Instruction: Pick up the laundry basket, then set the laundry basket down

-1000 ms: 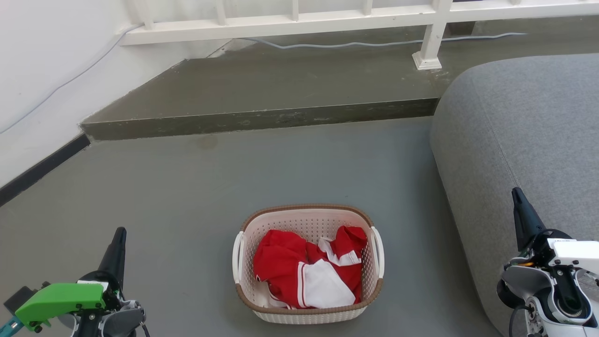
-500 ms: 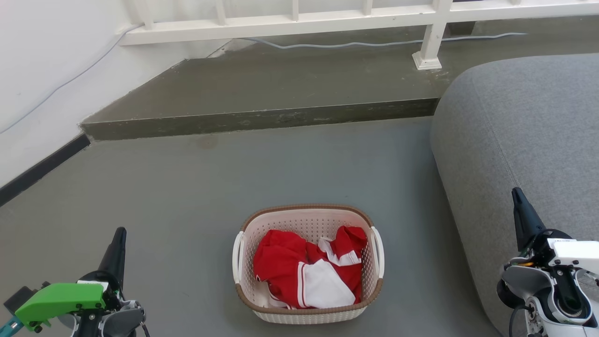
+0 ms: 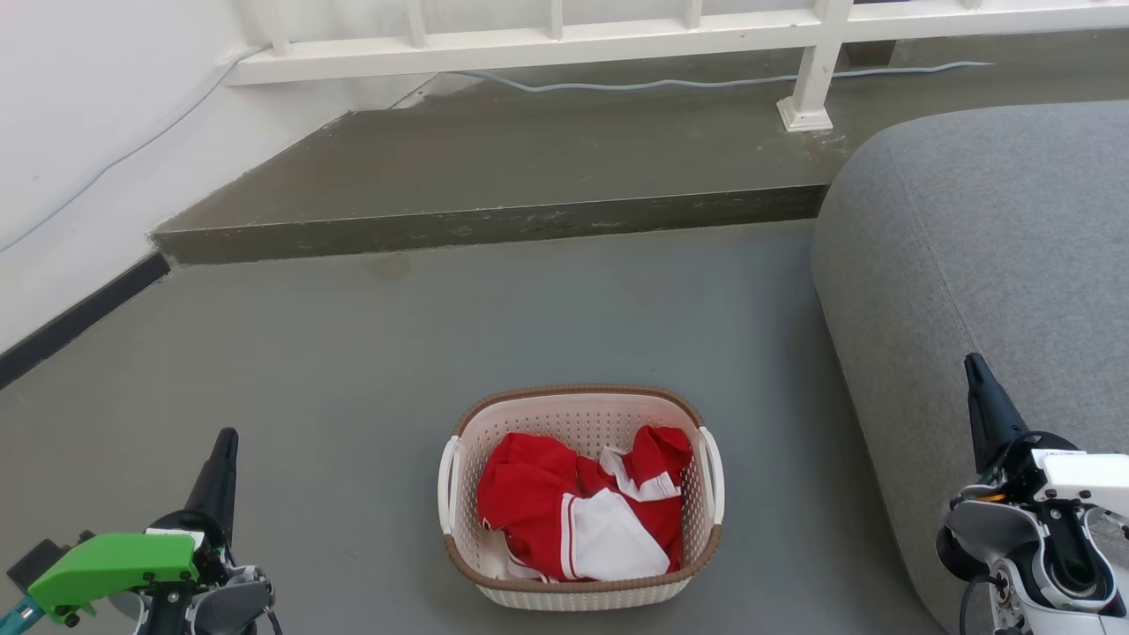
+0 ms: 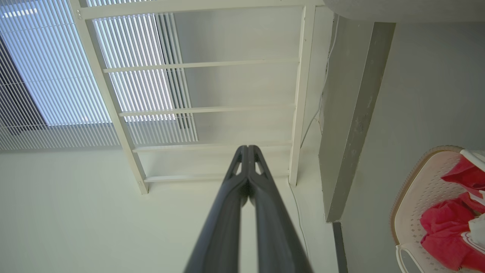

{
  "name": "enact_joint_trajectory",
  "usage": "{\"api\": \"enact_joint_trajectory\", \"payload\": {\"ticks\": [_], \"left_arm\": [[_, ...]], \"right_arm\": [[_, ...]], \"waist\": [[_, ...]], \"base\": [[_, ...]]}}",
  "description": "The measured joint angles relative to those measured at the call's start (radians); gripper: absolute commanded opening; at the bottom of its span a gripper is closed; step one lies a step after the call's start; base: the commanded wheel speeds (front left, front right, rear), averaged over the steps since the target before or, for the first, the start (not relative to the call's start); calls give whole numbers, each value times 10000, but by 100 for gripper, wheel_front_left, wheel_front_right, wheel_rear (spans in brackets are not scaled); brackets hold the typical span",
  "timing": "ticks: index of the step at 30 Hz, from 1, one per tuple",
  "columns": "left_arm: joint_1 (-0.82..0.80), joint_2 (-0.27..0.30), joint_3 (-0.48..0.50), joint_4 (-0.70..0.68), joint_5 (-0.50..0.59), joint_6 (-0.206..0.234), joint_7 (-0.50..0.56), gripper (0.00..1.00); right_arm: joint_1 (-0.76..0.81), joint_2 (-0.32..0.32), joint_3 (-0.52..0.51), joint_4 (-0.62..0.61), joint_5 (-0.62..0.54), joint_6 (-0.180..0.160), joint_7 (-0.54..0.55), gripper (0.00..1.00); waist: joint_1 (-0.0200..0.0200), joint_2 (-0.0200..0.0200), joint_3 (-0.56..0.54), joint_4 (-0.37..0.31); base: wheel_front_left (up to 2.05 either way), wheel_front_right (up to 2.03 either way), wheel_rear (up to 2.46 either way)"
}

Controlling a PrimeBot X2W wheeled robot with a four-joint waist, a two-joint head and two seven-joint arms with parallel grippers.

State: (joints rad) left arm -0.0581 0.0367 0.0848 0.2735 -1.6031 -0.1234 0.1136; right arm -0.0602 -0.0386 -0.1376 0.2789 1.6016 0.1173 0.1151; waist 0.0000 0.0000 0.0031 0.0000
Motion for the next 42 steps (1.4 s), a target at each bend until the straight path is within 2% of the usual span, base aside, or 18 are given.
{"api": "enact_joint_trajectory", "payload": {"ticks": [42], "left_arm": [[0,0,0,0,0,0,0,0]], "right_arm": [[0,0,0,0,0,0,0,0]], "waist": [[0,0,0,0]], "base": [[0,0,0]]}}
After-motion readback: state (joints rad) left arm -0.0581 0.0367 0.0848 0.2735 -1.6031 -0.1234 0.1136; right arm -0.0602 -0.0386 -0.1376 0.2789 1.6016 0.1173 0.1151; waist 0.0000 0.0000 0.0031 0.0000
